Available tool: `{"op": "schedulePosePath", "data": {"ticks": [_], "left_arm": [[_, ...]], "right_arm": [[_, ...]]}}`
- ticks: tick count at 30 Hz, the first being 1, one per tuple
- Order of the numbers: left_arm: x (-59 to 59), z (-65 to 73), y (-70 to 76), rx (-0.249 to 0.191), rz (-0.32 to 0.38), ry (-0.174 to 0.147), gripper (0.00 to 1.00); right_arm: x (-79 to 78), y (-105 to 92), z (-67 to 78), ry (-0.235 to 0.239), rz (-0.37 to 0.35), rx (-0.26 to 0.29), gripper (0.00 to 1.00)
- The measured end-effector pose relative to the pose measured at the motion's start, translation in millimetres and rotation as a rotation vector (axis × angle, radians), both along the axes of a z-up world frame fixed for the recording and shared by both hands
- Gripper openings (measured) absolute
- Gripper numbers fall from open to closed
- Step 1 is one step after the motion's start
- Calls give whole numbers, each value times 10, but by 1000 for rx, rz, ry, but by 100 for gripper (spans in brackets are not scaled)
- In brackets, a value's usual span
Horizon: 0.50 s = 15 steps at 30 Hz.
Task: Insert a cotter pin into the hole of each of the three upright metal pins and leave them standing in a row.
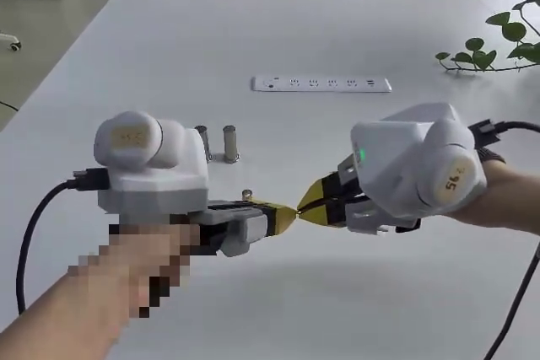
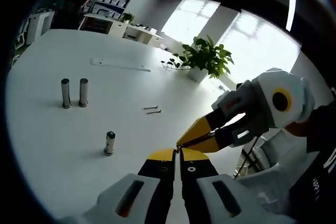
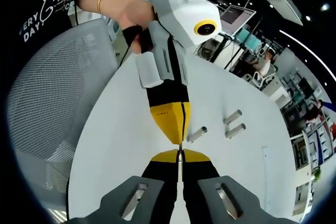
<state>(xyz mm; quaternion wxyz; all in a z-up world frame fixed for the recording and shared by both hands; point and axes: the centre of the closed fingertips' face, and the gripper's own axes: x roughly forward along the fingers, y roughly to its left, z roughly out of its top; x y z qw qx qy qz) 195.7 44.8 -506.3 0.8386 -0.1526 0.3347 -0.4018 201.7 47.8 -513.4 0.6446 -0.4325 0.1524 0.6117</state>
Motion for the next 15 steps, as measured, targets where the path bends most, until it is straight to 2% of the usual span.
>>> {"op": "schedulePosePath", "data": {"ticks": [1,3,9,15], "left_arm": [[-11,-3,-4,-13,9,18,1],[-19,-4,-1,-13,8,11,1],[-39,-19,-16,-23,9,35,1],[-24,1,-21,-33,14,30,1]], "right_arm": [[-10,-3,-7,-6,8,-7,0],[-19,-3,-14,-13,14,-14,0],[-41,0,-22,-17,22,-21,0],[-34,17,-3,-13,19,-13,0]]}}
